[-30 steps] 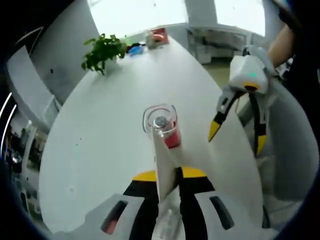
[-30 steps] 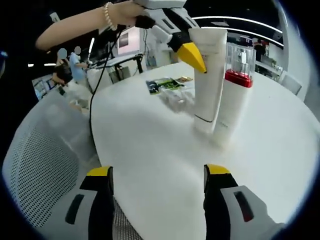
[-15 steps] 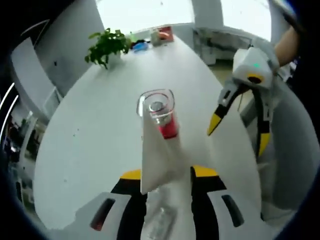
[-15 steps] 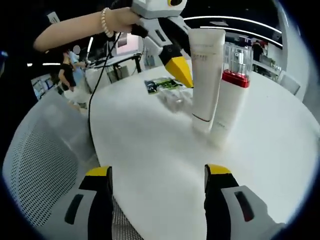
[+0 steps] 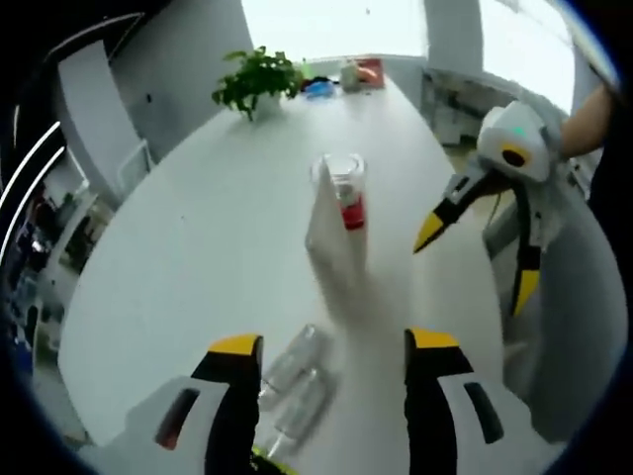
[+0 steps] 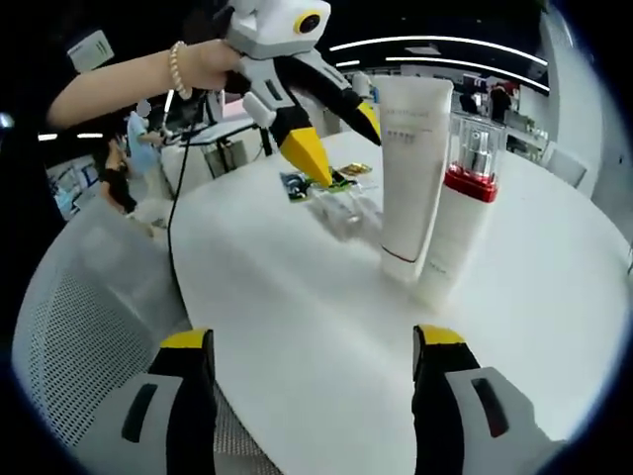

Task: Arrange the skincare products in the storage area until every visible bottle or jar stands upright without overlapping.

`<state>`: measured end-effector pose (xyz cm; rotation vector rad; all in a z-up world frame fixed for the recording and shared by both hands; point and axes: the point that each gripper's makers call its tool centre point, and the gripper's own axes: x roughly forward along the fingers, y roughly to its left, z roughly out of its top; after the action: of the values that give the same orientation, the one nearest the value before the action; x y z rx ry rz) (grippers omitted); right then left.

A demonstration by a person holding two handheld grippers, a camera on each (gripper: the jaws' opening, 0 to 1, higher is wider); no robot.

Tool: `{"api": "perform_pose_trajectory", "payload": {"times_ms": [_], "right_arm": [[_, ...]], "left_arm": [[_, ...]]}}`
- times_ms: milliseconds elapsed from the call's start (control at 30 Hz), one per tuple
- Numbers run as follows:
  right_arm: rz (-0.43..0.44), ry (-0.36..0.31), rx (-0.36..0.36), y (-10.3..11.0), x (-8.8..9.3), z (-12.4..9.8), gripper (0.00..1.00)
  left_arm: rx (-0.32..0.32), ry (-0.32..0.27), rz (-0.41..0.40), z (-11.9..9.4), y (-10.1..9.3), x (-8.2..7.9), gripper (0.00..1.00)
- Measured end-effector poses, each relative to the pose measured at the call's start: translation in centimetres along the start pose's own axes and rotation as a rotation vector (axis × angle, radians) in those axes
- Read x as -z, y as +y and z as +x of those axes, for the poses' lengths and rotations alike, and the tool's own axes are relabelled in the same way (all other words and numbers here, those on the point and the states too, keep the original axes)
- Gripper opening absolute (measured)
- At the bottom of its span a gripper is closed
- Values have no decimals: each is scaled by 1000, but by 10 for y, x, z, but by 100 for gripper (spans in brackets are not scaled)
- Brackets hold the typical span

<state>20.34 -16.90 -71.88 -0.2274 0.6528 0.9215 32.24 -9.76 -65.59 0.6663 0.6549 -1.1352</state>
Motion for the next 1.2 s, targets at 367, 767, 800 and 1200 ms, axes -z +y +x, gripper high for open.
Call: {"api": "perform_pose_trajectory", "payload": {"times_ms": [367, 767, 800, 1200], "right_arm": [[43, -27, 27, 1, -5, -9, 91], [117, -78, 125, -18, -4, -34, 93], [133, -88, 132, -19, -5, -36, 93], [138, -66, 168, -20, -1, -36, 94]], "left_arm": [[-44, -18, -184, -31, -10, 34, 67], [-96, -62, -372, -65, -30, 70, 80], [-104, -72, -391, -69, -31, 74, 83], [-198, -131, -597, -106, -56, 115, 90]]}}
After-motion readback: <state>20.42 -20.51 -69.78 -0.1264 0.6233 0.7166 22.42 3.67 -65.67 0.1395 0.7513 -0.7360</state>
